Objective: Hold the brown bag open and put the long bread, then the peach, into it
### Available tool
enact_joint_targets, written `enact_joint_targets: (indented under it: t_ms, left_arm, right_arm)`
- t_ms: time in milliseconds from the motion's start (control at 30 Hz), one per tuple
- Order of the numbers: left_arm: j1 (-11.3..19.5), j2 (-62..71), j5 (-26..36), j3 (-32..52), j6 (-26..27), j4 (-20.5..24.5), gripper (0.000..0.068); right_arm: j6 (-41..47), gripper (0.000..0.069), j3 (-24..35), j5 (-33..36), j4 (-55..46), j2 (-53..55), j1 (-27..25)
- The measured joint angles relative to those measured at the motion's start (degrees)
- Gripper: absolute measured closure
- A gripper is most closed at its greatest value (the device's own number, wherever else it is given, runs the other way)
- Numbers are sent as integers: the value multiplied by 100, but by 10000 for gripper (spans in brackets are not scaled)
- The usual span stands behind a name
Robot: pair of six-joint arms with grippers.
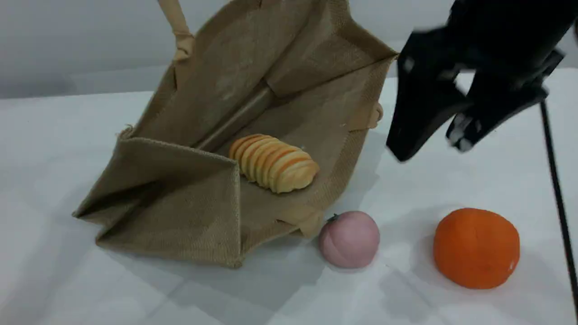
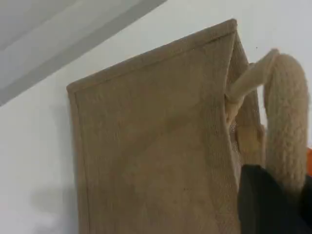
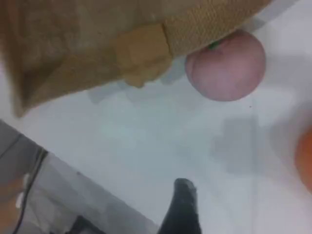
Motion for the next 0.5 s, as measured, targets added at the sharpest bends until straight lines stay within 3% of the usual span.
enact_joint_targets:
  t_ms: [500]
  left_arm:
    - [4, 0, 6, -5, 0, -33, 594]
  right_arm:
    - [-122, 142, -6, -1182, 36, 1437, 60]
